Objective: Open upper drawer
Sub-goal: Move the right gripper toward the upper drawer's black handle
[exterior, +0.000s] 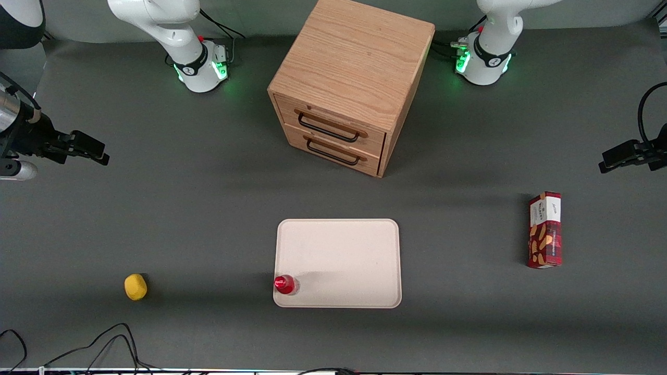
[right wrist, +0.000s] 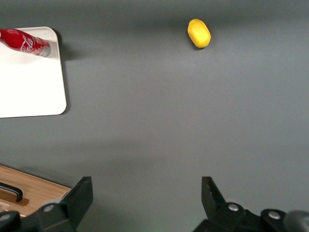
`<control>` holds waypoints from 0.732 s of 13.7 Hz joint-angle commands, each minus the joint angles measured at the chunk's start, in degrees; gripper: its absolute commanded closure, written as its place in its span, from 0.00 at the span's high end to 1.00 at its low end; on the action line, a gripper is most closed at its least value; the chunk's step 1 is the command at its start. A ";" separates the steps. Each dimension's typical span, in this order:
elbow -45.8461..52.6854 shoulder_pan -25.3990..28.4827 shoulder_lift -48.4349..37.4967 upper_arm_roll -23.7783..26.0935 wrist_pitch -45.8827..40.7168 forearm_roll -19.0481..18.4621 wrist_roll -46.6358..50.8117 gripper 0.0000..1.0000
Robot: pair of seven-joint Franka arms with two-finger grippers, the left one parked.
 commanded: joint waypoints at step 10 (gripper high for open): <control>0.43 14.33 0.69 4.32 1.03 4.80 -5.10 1.00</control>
